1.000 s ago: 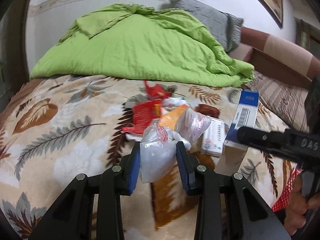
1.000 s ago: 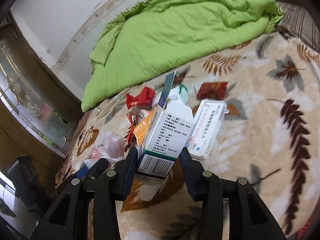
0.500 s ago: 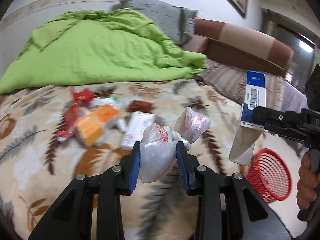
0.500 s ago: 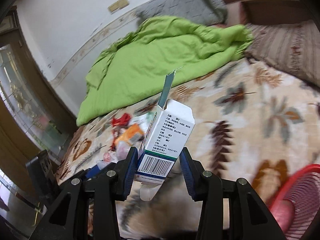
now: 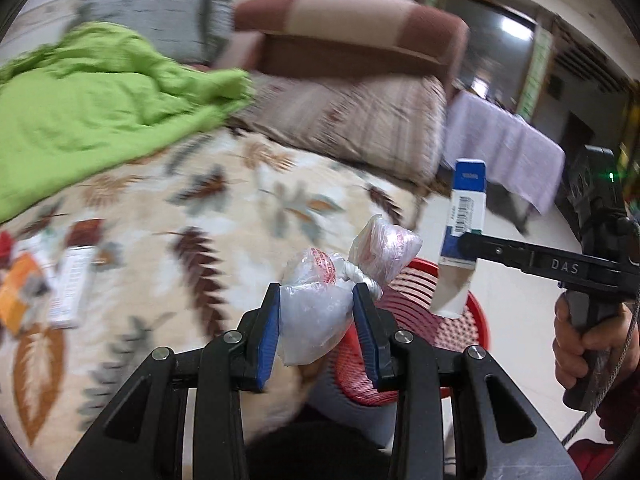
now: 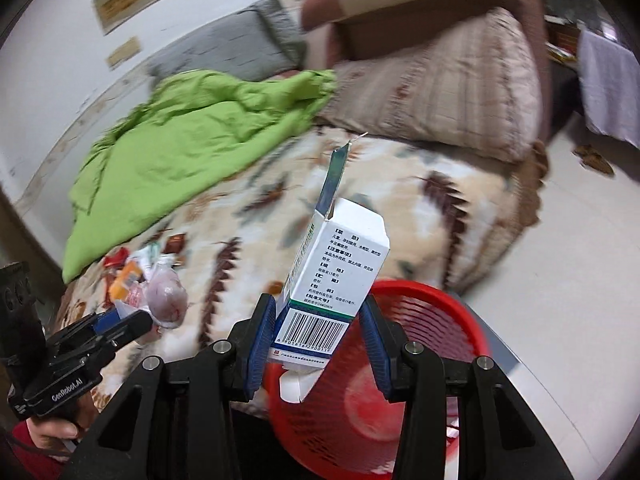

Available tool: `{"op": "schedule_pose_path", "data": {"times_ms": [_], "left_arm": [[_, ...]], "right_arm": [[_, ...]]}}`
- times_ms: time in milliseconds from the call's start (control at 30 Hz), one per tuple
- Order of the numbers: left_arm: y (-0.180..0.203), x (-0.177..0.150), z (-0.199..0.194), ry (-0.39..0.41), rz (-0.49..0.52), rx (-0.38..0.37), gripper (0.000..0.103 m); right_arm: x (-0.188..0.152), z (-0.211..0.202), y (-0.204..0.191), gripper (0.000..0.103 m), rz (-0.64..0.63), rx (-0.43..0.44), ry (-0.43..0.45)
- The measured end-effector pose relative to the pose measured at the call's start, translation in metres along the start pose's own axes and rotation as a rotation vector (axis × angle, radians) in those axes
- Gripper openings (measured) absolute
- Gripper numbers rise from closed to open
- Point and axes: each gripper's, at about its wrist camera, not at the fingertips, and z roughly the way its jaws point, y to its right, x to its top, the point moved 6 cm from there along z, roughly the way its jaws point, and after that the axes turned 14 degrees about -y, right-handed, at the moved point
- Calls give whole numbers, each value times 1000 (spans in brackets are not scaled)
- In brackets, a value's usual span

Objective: Collect trash
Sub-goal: 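Carry both held items over the red wastebasket and open both tools, then move both open tools back over the trash pile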

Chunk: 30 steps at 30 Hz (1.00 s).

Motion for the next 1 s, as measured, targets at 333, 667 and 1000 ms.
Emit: {"op": "schedule_pose_path", "data": {"times_ms": [333,667,1000], "left_arm": [[69,3,60,-144,91,-42,62],[32,4,29,-67,7,11,66],[-56,-22,-22,1,-159,122,68]], "right_arm": [[-15,2,51,51,78,-64,-39],[-7,2,29,56,65,-5,-16],[1,39,-63,58,-77,103,-86]]}}
